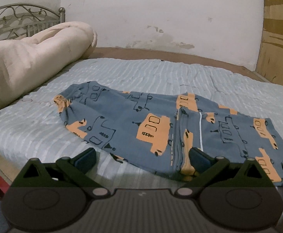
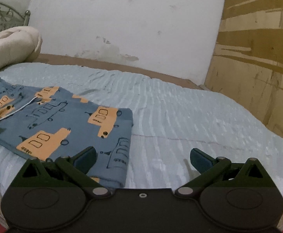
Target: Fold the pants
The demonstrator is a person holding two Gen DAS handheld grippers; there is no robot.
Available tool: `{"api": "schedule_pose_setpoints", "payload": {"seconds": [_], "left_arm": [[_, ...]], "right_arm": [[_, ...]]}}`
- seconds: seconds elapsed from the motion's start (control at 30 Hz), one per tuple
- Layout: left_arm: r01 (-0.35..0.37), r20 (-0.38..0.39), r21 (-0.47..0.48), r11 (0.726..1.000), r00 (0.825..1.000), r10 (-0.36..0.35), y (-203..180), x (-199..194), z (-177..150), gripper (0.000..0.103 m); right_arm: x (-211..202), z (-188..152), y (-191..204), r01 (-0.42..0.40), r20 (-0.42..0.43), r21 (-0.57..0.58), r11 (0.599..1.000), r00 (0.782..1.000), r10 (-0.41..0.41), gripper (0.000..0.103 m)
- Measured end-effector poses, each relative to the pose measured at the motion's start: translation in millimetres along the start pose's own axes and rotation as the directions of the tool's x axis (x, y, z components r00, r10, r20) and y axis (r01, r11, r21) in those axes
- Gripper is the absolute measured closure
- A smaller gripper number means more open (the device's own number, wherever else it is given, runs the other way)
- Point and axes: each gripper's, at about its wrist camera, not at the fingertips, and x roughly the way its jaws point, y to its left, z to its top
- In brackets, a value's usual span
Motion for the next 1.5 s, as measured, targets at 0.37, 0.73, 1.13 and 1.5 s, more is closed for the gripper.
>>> {"api": "schedule_pose_setpoints", "payload": {"seconds": [0.37, 0.73, 1.13, 1.5], "left_arm": [[0.002, -0.033, -0.030, 1.000, 0.999, -0.003, 4, -13, 2, 0.001], [0.009, -0.036, -0.039, 0.999, 0.999, -0.011, 9, -38, 2, 0.001], [-0.052, -0.026, -0.009, 0.999, 0.998, 0.052, 53, -45, 14, 0.001], [-0.094, -0.004, -0.233, 0.968, 0.995, 0.096, 155, 2, 36, 0.001]], "right_arm": [[-13, -3, -5, -0.003, -0.008, 0.033, 0.999, 1.000, 0.003, 0.001], [-53, 10, 1, -0.074, 0.051, 0.039, 0.997, 0.996, 0.072, 0.001], [-68, 15, 15, -0.143, 0.118, 0.042, 0.989, 0.983, 0.137, 0.001], [-39, 33, 57, -0.257, 0.158, 0.019, 0.966, 0.955, 0.251, 0.001]]}}
